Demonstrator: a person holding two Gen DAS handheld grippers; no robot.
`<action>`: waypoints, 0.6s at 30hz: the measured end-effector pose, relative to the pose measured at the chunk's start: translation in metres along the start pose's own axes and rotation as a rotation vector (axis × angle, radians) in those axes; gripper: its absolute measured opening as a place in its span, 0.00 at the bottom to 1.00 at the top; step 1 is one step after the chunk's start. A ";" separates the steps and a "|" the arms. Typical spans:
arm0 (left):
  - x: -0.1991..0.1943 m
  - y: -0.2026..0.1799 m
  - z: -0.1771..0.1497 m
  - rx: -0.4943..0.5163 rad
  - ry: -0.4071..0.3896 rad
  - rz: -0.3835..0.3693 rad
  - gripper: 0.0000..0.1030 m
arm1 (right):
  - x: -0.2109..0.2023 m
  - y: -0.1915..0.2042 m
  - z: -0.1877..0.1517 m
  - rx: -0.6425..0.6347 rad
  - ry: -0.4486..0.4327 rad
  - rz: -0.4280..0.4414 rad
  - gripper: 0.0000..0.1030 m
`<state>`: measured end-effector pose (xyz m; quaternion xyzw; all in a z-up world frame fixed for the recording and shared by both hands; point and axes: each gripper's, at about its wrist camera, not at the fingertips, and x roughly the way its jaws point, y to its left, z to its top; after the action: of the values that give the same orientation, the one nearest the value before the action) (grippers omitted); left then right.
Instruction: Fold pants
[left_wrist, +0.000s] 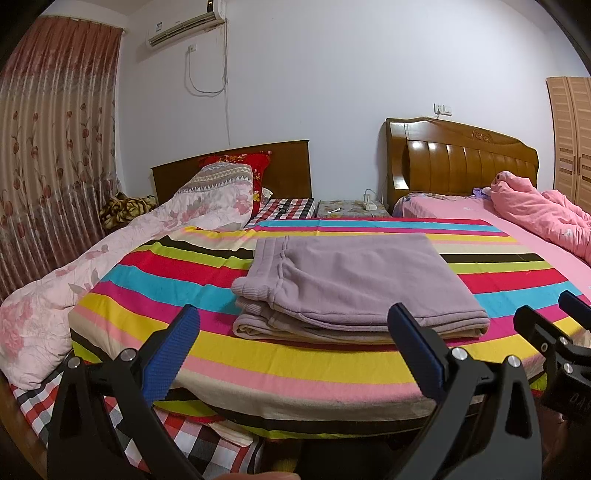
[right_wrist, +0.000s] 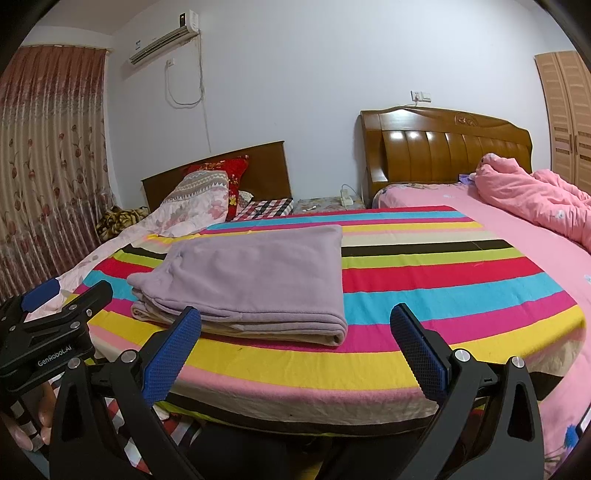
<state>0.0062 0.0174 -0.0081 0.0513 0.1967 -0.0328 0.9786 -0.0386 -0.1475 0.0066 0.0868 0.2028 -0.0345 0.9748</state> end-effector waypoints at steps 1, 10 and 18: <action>0.000 0.000 0.000 -0.001 0.000 -0.001 0.99 | 0.000 0.000 0.000 0.000 0.000 0.001 0.96; 0.001 0.002 -0.001 0.001 0.006 -0.002 0.99 | 0.000 0.000 0.000 0.001 0.001 0.001 0.96; 0.001 0.003 -0.001 0.002 0.008 -0.003 0.99 | -0.001 0.001 -0.001 0.001 0.002 0.000 0.96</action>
<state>0.0069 0.0203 -0.0094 0.0519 0.2007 -0.0342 0.9777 -0.0394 -0.1468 0.0064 0.0874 0.2040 -0.0344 0.9745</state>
